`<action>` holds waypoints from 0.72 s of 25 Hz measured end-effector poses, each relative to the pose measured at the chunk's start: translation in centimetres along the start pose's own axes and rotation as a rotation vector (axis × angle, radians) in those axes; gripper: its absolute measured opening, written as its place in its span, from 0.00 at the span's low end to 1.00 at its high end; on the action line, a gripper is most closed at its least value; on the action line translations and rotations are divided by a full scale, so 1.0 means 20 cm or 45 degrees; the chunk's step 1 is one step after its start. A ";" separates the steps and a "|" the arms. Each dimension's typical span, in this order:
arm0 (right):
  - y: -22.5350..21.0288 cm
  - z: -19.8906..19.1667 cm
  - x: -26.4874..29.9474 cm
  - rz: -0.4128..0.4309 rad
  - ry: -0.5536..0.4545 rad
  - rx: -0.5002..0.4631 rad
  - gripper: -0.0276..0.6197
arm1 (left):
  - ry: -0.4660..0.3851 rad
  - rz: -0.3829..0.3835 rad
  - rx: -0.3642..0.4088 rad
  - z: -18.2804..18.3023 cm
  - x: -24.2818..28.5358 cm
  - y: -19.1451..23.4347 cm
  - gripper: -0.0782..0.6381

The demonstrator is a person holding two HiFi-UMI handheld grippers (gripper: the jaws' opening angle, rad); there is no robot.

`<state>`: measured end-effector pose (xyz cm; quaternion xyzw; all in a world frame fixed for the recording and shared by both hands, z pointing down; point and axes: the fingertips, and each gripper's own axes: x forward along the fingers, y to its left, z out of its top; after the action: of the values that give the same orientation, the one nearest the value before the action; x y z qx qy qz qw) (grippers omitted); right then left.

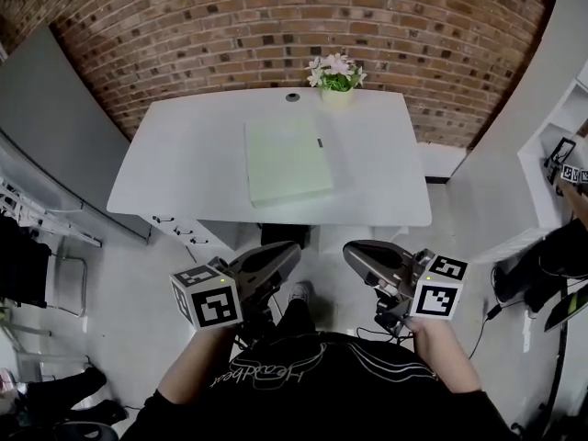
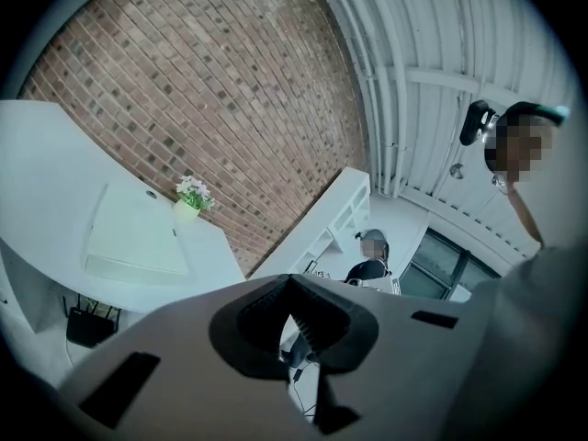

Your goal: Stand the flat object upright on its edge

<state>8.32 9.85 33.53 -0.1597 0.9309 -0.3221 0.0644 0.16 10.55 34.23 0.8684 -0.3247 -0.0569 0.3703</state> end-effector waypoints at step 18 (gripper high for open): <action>-0.68 0.23 0.54 -0.196 0.019 0.036 0.05 | 0.012 0.118 -0.143 0.50 0.14 0.83 0.11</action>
<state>2.70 -6.54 38.04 -0.2277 0.9116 -0.3404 0.0347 -9.73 -5.78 38.81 0.8307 -0.3589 -0.0536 0.4221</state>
